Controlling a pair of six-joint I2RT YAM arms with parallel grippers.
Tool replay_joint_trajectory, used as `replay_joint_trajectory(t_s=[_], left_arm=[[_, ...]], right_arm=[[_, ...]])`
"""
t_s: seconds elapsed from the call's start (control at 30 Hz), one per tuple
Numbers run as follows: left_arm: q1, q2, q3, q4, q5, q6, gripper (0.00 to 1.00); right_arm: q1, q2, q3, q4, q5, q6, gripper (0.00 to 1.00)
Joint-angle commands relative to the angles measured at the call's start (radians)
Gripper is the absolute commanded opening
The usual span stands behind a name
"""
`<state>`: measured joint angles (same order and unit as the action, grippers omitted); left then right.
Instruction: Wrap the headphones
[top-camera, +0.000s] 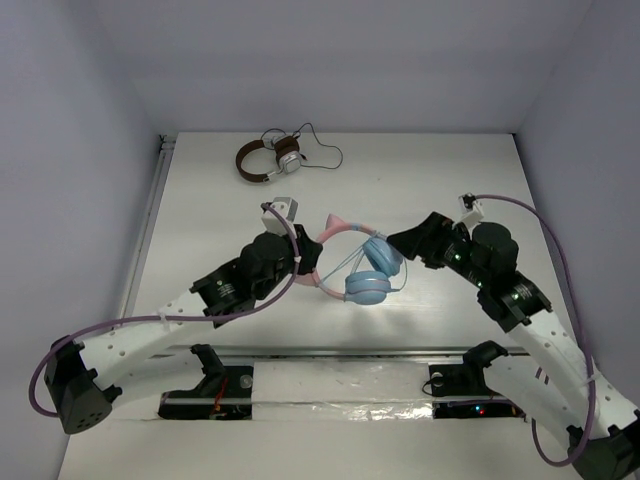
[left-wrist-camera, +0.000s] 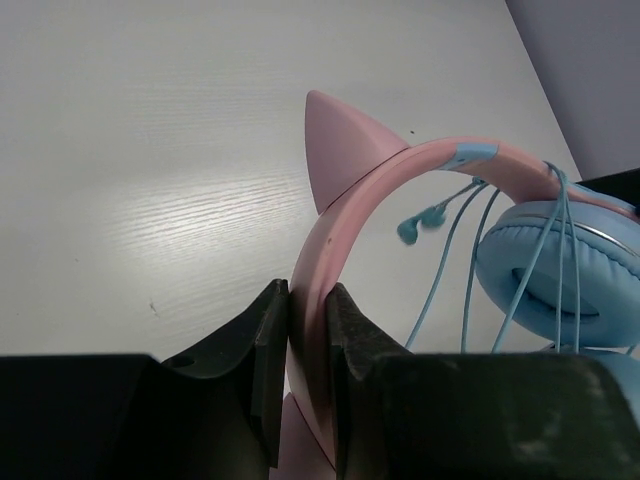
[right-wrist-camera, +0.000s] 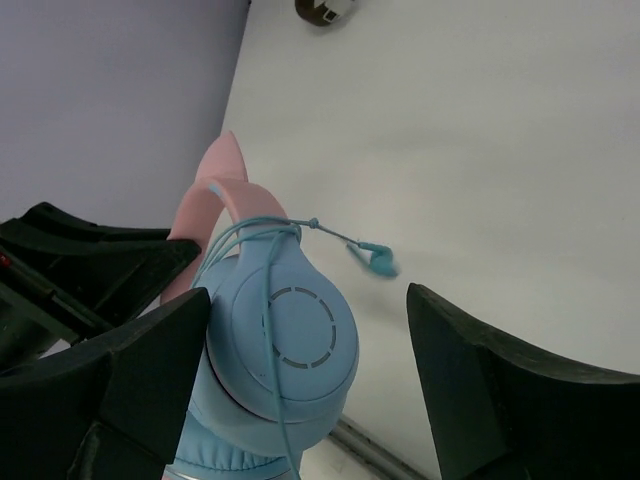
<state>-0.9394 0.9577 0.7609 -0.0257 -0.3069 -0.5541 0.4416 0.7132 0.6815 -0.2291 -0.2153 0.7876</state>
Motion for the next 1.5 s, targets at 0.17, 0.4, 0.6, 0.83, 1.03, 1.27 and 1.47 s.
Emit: replay_joint_trajectory(t_s=[0.17,0.4,0.6,0.83,1.03,1.27,1.47], left_arm=[[0.014,-0.007,0.035,0.175,-0.014,-0.038,0.00],[-0.001,0.036,0.011,0.190,-0.011,-0.018,0.00],[-0.107,0.055,-0.023,0.171,-0.124,-0.027,0.00],[-0.286,0.082,-0.078,0.167,-0.233,-0.136,0.00],[-0.363,0.110,-0.175,0.204,-0.271,-0.254,0.00],[-0.346,0.211,-0.186,0.242,-0.255,-0.273,0.00],[-0.231,0.360,-0.183,0.371,-0.170,-0.245,0.00]], right_arm=[[-0.001,-0.121,0.039,-0.065,0.209,-0.060,0.87],[-0.001,-0.138,0.193,-0.190,0.295,-0.174,1.00],[-0.001,-0.236,0.210,-0.184,0.349,-0.200,0.92],[-0.001,-0.308,0.210,-0.187,0.323,-0.252,0.00],[-0.001,-0.322,0.208,-0.210,0.315,-0.251,0.00],[-0.001,-0.327,0.167,-0.178,0.286,-0.241,0.00],[-0.001,-0.324,0.135,-0.154,0.255,-0.228,0.00]])
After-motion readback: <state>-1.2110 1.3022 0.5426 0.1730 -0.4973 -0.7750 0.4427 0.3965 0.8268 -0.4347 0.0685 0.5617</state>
